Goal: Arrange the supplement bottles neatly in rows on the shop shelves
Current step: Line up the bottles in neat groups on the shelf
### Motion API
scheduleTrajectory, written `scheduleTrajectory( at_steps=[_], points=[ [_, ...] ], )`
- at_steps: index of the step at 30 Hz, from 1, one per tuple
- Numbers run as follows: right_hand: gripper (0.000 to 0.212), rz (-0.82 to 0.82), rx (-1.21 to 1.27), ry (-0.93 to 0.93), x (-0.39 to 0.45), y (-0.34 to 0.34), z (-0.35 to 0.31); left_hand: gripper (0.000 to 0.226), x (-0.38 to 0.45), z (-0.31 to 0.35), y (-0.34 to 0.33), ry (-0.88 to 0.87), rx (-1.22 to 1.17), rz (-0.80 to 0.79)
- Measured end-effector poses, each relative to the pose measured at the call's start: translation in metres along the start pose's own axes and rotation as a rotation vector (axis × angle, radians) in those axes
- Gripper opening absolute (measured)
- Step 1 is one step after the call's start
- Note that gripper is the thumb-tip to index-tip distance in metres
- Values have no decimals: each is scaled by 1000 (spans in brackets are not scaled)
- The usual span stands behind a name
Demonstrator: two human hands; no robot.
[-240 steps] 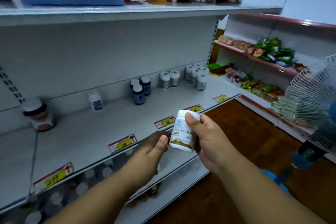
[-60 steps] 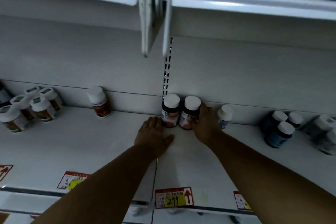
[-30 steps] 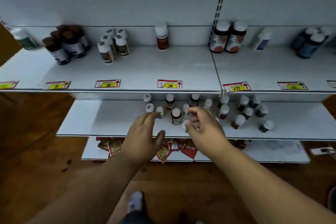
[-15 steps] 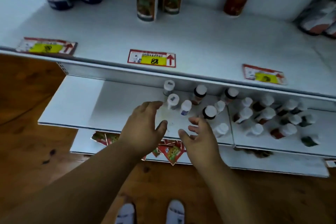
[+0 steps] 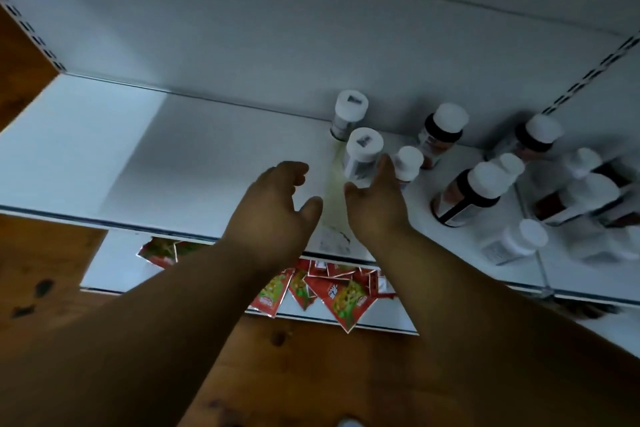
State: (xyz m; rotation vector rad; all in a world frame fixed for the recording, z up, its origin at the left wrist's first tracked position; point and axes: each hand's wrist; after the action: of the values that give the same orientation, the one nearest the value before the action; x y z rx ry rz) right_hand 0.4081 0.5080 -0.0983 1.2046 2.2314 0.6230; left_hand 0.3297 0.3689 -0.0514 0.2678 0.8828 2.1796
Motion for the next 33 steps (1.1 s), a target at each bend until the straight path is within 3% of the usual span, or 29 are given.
scheduleTrajectory(
  at_steps=[3,5,9,13,17,21,24,28,29,33],
  points=[
    [72,108,112,-12,28,-15,-5,51,7,-8,-8,1,-16,-3],
    [82,153,133,-56,43,-22,-11,52,15,-11,-10,-11,0,-7],
    [98,118,136,-52,59,-35,-21,52,33,-19,-4,-22,19,4],
    [66,65,159,57,60,-44,-26,53,45,-28,5,-15,38,1],
    [69,29,232,45,23,-29,-36,58,31,-27,25,3,-2,-6],
    [54,-107,452,-25,-58,17,-54,60,-25,3,56,47,-110,-125],
    [61,-100,704,-189,-133,72,-81,63,-91,61,95,147,-291,-202],
    [53,-79,975,-309,-239,171,-131,40,-182,156,152,152,-410,-271],
    [52,-99,1030,-341,-261,196,-141,41,-203,177,164,142,-417,-296],
    [63,-134,1172,-371,-343,288,-166,84,-274,243,190,103,-390,-438]
  ],
)
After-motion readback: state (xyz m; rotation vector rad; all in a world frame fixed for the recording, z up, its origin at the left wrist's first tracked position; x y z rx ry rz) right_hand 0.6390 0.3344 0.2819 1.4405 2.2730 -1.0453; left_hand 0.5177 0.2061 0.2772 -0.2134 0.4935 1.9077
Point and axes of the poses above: each hand's wrist, its own x-axis towards the middle knuckle, its own y-axis out of the back of the hand, z = x × y, and after that the axes turned 2 degrees about x, right-handed
